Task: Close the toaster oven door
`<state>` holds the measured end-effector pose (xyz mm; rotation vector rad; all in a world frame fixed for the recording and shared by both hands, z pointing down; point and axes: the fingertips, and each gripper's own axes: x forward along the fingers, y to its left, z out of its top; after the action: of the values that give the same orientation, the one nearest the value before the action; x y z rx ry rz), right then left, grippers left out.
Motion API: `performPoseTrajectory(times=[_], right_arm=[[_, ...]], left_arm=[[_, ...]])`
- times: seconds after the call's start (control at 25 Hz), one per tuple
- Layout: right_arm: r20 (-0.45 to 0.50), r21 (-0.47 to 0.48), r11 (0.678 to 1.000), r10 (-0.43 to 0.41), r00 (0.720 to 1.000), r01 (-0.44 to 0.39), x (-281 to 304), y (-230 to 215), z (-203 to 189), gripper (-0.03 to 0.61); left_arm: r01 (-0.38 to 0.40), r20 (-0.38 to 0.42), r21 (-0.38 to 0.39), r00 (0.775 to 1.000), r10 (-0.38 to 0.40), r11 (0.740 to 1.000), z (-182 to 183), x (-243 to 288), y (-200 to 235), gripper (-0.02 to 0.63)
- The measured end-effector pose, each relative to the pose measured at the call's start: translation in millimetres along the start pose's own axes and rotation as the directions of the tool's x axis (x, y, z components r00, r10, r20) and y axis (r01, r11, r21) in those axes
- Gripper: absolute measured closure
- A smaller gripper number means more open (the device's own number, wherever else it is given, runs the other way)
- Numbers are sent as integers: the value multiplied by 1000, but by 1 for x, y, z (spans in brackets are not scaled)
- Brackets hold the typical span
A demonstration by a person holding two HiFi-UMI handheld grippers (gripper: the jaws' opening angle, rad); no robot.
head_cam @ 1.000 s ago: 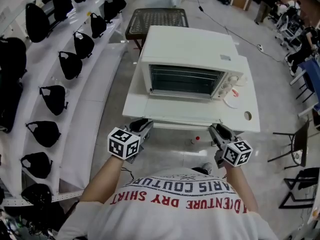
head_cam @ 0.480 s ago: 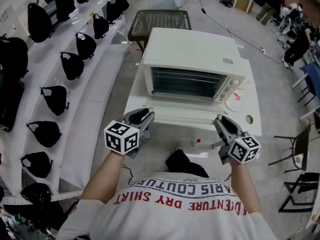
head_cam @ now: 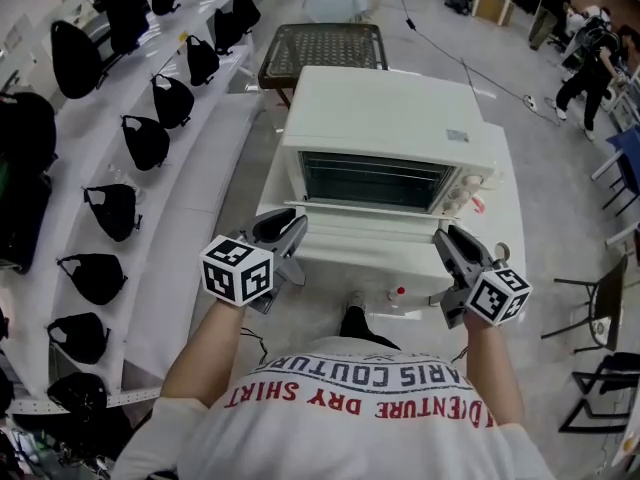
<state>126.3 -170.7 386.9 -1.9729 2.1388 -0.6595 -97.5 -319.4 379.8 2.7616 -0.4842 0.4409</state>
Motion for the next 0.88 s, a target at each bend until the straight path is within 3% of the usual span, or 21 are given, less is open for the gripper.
performPoseTrajectory(times=[0.44, 0.88], right_arm=[[23, 21, 999, 27, 999, -28, 29, -13, 40, 439], [43, 0, 1000, 28, 999, -28, 57, -25, 68, 440]], left_arm=[[14, 7, -62, 1000, -14, 998, 40, 24, 21, 500], [15, 25, -72, 1000, -13, 997, 67, 46, 40, 500]])
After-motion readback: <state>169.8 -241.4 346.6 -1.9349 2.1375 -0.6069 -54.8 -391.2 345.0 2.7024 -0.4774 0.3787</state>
